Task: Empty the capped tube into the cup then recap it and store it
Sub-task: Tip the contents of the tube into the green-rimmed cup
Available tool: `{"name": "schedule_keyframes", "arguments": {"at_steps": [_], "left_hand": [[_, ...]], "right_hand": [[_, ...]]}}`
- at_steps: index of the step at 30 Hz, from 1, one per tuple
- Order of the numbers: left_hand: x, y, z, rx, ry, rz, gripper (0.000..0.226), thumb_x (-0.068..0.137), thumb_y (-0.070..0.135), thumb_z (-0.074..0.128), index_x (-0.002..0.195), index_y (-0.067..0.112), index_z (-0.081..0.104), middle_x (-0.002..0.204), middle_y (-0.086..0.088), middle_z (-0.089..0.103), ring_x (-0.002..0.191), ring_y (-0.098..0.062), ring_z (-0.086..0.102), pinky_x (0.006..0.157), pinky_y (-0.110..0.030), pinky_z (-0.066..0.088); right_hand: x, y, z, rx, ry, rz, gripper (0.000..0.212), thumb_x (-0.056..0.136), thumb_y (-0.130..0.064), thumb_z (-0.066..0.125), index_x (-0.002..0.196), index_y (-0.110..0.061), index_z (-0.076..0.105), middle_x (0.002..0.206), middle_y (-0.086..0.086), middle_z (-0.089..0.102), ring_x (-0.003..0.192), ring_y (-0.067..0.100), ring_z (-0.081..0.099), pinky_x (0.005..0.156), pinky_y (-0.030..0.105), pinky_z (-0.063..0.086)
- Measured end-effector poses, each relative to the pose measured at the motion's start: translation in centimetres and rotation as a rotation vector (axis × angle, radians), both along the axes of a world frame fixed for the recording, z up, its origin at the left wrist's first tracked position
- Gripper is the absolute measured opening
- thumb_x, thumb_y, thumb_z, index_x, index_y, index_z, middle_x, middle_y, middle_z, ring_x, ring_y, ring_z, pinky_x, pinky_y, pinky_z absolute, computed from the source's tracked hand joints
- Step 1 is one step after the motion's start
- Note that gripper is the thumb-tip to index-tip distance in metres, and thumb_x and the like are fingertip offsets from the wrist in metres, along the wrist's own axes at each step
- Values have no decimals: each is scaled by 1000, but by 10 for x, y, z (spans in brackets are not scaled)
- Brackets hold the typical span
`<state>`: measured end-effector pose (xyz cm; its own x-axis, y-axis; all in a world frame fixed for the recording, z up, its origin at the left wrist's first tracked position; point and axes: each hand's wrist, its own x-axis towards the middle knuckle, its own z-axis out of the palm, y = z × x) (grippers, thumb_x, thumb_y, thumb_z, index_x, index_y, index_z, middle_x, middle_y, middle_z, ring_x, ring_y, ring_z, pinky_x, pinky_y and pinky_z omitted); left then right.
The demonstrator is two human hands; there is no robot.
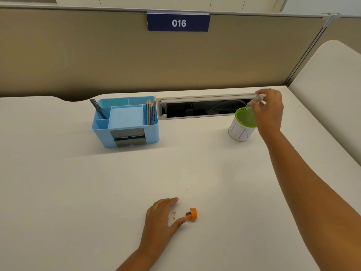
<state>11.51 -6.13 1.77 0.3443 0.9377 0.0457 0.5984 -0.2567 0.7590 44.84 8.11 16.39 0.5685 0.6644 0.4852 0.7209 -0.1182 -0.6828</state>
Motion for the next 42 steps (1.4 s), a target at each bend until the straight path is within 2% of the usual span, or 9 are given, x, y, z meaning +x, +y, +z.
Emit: {"name": "schedule_keyframes", "arguments": {"at_steps": [4,7,12,14,22,27,30,35,42], "left_hand": [[-1,-1,0,6,10,-7,77,64,84,33,117,30,51,114,17,50,109,-5,43,94,-25,26],[-1,0,-1,-9,25,-16,79,64,85,31,118,31,49,115,17,48,109,-4,41,95,-27,28],[-2,1,-6,57,3,-23,67,67,82,34,114,36,47,108,27,43,105,9,32,89,-27,28],[-2,0,-7,55,29,-30,68,67,82,34,115,36,47,109,26,45,105,10,32,90,-26,27],[-2,1,-8,113,28,-28,74,69,81,33,114,26,55,108,18,50,104,4,38,86,-31,32],[-1,0,-7,104,33,-28,77,67,82,32,115,26,54,109,19,49,106,2,41,88,-30,31],[-2,0,-6,104,54,-43,78,66,84,32,117,29,52,111,21,46,106,6,36,90,-27,29],[-6,-1,-10,57,66,-75,76,64,84,32,121,35,45,117,21,42,112,2,36,96,-25,24],[-5,0,-5,114,41,-100,63,73,75,36,125,40,41,116,21,46,111,2,35,94,-23,24]], "right_hand": [[-7,-5,17,338,-38,-30,21,80,-6,57,101,-9,56,105,10,49,94,14,53,83,26,52],[-8,-6,14,247,12,-76,23,79,-4,56,102,-5,58,107,17,54,91,13,52,83,16,47],[-11,-6,16,301,10,-74,20,79,-7,60,98,-11,59,102,4,50,90,9,51,78,23,52],[-14,-7,19,275,31,-109,21,78,-6,60,98,-11,60,103,9,54,88,12,54,77,29,53],[-11,-12,22,315,34,-146,21,78,-7,60,98,-11,60,101,9,54,87,7,54,76,22,52],[-16,-15,36,478,102,-135,21,74,-3,63,95,-2,60,89,-8,46,81,-5,52,68,1,40],[-16,-14,37,373,245,-134,24,74,-7,65,98,-9,61,96,-1,52,86,14,58,69,2,42],[-27,-25,30,326,725,41,23,74,-13,69,91,-24,58,91,2,60,82,17,60,80,30,53],[-100,-90,-15,218,1326,306,8,89,-8,52,90,-16,52,89,4,59,73,7,65,69,16,56]]}}
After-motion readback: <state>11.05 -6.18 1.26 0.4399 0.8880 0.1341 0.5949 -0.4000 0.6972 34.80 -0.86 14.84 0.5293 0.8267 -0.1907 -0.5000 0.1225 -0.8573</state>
